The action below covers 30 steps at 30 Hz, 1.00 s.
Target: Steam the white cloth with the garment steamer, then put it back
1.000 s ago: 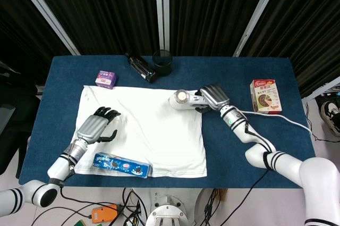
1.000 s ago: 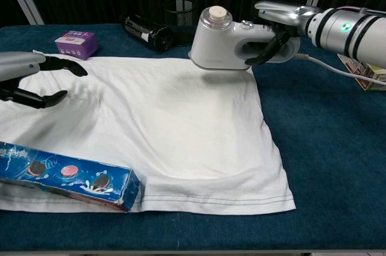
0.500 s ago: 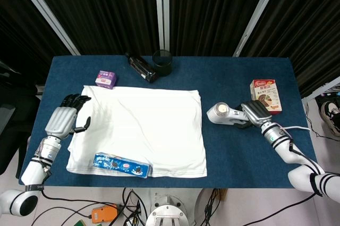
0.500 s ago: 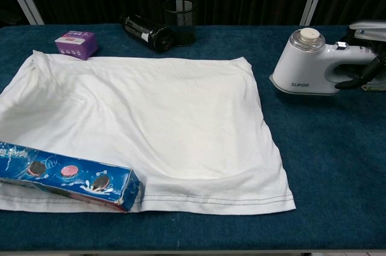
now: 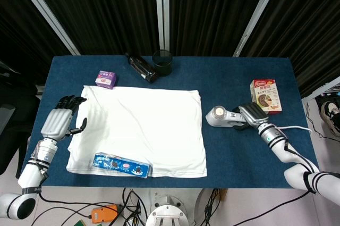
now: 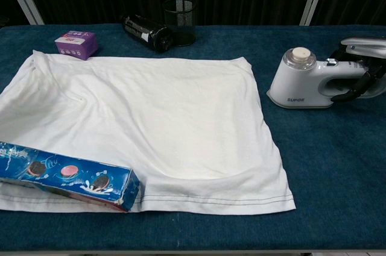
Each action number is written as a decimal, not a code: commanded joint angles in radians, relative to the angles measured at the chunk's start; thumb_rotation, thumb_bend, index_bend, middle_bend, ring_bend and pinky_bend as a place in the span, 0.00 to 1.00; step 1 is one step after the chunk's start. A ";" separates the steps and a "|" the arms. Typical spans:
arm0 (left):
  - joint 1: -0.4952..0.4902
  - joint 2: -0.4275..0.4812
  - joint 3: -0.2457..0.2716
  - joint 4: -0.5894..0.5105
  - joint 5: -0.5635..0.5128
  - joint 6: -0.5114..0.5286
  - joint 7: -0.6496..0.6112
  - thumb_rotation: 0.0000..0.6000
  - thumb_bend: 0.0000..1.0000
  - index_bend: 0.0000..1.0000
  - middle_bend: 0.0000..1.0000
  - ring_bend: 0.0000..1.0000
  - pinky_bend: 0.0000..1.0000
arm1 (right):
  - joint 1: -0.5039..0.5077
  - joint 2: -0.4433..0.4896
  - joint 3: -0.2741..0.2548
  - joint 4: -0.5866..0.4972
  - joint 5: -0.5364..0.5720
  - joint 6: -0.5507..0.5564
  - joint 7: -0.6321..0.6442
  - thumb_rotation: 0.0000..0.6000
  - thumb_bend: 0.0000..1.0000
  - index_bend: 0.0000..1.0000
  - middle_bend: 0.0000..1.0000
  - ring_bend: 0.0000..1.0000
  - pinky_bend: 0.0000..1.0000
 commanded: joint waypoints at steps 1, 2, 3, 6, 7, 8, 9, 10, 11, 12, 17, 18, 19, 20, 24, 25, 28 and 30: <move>0.002 0.002 -0.002 0.001 0.001 0.002 -0.002 0.55 0.41 0.13 0.11 0.03 0.00 | -0.007 0.018 0.006 -0.026 0.012 0.002 -0.024 1.00 0.15 0.40 0.42 0.30 0.39; 0.004 0.003 -0.001 0.001 0.001 0.001 -0.001 0.55 0.41 0.13 0.11 0.03 0.00 | -0.009 0.026 0.008 -0.038 0.016 0.003 -0.033 1.00 0.13 0.36 0.39 0.28 0.37; 0.005 0.005 -0.001 0.001 0.001 0.001 -0.001 0.55 0.41 0.13 0.11 0.03 0.00 | -0.013 0.036 0.011 -0.053 0.022 0.005 -0.047 1.00 0.09 0.28 0.33 0.23 0.34; 0.009 0.009 -0.001 0.001 0.000 0.000 0.000 0.55 0.41 0.13 0.11 0.03 0.00 | -0.024 0.059 0.016 -0.088 0.033 0.015 -0.072 1.00 0.05 0.13 0.22 0.14 0.27; 0.011 0.012 -0.001 0.002 -0.001 0.000 0.001 0.55 0.41 0.13 0.11 0.03 0.00 | -0.029 0.069 0.019 -0.102 0.038 0.021 -0.082 1.00 0.04 0.09 0.18 0.11 0.24; 0.012 0.014 -0.001 0.002 -0.001 0.001 0.001 0.55 0.41 0.13 0.11 0.03 0.00 | -0.034 0.077 0.021 -0.113 0.042 0.028 -0.088 1.00 0.03 0.07 0.16 0.09 0.22; 0.015 0.017 -0.002 0.003 -0.002 0.004 0.001 0.56 0.41 0.13 0.11 0.03 0.00 | -0.041 0.087 0.026 -0.127 0.045 0.042 -0.097 1.00 0.02 0.03 0.13 0.06 0.19; 0.018 0.021 -0.002 0.004 -0.003 0.008 0.002 0.56 0.40 0.13 0.11 0.03 0.00 | -0.047 0.096 0.029 -0.137 0.045 0.056 -0.105 1.00 0.02 0.02 0.11 0.05 0.17; 0.022 0.024 -0.003 0.005 -0.003 0.012 0.003 0.56 0.40 0.13 0.11 0.03 0.00 | -0.054 0.106 0.033 -0.146 0.046 0.072 -0.115 1.00 0.02 0.01 0.09 0.03 0.16; 0.028 0.031 -0.004 0.008 -0.004 0.020 0.005 0.55 0.39 0.13 0.11 0.03 0.00 | -0.064 0.121 0.039 -0.160 0.048 0.095 -0.133 1.00 0.02 0.00 0.08 0.03 0.15; 0.069 0.052 -0.018 0.031 -0.005 0.100 0.005 0.59 0.30 0.13 0.10 0.03 0.00 | -0.135 0.206 0.078 -0.251 0.088 0.240 -0.255 1.00 0.02 0.00 0.07 0.03 0.15; 0.082 0.052 -0.022 0.041 -0.001 0.129 0.000 0.64 0.28 0.13 0.09 0.03 0.00 | -0.155 0.226 0.085 -0.273 0.096 0.277 -0.288 1.00 0.02 0.00 0.07 0.03 0.16; 0.099 0.052 -0.026 0.057 0.006 0.163 -0.008 0.71 0.26 0.13 0.09 0.03 0.00 | -0.180 0.249 0.093 -0.301 0.107 0.323 -0.326 1.00 0.02 0.00 0.07 0.03 0.17; 0.112 0.052 -0.026 0.067 0.012 0.186 -0.015 0.76 0.24 0.13 0.09 0.03 0.00 | -0.200 0.266 0.096 -0.322 0.114 0.355 -0.349 1.00 0.02 0.00 0.07 0.03 0.18; 0.169 0.082 -0.008 0.075 0.030 0.245 -0.044 0.83 0.23 0.13 0.09 0.03 0.00 | -0.291 0.344 0.090 -0.418 0.118 0.469 -0.381 1.00 0.02 0.00 0.07 0.03 0.20; 0.182 0.092 -0.001 0.067 0.034 0.255 -0.045 0.83 0.23 0.13 0.09 0.02 0.00 | -0.310 0.358 0.083 -0.434 0.113 0.489 -0.381 1.00 0.02 0.00 0.07 0.03 0.19; 0.227 0.116 0.024 0.032 0.056 0.299 -0.037 0.83 0.22 0.13 0.09 0.02 0.00 | -0.374 0.389 0.058 -0.474 0.094 0.550 -0.375 1.00 0.02 0.00 0.06 0.01 0.15; 0.254 0.121 0.037 0.012 0.070 0.331 -0.036 0.83 0.22 0.13 0.09 0.02 0.00 | -0.411 0.392 0.044 -0.486 0.078 0.591 -0.371 1.00 0.02 0.00 0.03 0.00 0.12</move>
